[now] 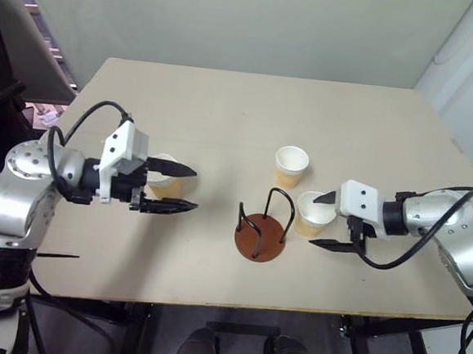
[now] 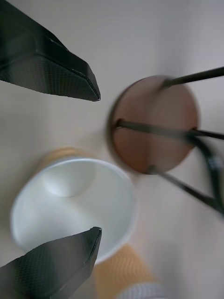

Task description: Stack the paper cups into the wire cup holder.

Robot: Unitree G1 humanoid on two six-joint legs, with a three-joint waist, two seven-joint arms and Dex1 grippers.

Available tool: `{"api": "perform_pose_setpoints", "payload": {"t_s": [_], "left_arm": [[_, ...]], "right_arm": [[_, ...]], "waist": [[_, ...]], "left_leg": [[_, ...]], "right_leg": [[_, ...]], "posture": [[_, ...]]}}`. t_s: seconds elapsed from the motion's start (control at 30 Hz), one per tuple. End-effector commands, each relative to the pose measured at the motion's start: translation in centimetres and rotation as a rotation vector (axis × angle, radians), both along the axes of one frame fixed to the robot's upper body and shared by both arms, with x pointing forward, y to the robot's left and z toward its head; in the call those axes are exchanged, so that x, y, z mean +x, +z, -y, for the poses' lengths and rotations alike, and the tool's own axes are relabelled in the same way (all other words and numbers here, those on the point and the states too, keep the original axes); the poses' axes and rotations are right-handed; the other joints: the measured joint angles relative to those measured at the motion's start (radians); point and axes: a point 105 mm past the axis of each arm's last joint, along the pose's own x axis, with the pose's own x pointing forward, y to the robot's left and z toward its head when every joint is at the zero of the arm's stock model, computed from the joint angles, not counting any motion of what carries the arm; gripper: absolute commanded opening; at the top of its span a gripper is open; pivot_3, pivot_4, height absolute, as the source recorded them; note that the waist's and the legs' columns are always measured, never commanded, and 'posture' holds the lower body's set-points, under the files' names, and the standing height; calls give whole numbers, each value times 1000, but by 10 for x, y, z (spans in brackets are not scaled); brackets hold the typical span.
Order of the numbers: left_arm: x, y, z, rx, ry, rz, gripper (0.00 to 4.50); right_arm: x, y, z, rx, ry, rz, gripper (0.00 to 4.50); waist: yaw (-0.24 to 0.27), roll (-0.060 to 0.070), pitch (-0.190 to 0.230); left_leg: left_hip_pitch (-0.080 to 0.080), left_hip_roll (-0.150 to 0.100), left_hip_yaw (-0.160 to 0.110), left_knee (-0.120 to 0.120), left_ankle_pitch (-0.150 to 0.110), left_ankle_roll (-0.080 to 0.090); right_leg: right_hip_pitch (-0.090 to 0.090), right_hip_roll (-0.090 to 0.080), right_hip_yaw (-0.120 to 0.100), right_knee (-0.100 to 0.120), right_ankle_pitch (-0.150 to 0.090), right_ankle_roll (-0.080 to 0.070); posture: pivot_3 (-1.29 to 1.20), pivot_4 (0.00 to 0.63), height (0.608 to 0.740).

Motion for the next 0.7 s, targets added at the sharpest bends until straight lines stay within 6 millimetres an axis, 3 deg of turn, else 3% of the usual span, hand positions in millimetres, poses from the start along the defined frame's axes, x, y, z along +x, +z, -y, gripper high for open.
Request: {"api": "perform_pose_setpoints", "payload": {"t_s": [0.03,0.2,0.37,0.47,0.63,0.7], "left_arm": [[-6,14,-3,2,23,53,3464],[-6,17,-7,6,53,61,3464],[-4,20,-11,9,69,70,3464],[-1,21,-13,14,74,73,3464],[6,21,-16,22,75,80,3464],[8,20,-16,23,69,80,3464]], "right_arm": [[5,-6,-2,-29,21,21,3629],[11,-2,-10,30,12,18,1862],[10,36,-4,92,9,85,33],[-3,66,-4,154,52,104,33],[-28,137,-5,355,118,155,33],[-34,157,-14,430,162,171,33]], "waist": [[-3,0,0],[-8,0,0],[-8,0,0],[-7,0,0],[-7,0,0],[-8,0,0]], "left_leg": [[0,0,0,-1,0,0],[1,2,0,-6,1,-2],[1,3,0,-7,2,-4],[0,2,0,-7,1,-4],[0,3,0,-9,4,-10],[0,3,0,-9,5,-11]], "right_leg": [[0,0,0,0,0,-1],[-3,0,-1,2,0,-3],[-3,0,-2,1,0,-5],[-3,0,-2,1,0,-6],[-4,1,-2,1,-2,-9],[-5,1,-2,1,-2,-9]], "posture": [[0,150,740],[0,150,740],[0,150,740],[0,150,740],[0,150,740],[0,150,740]]}}
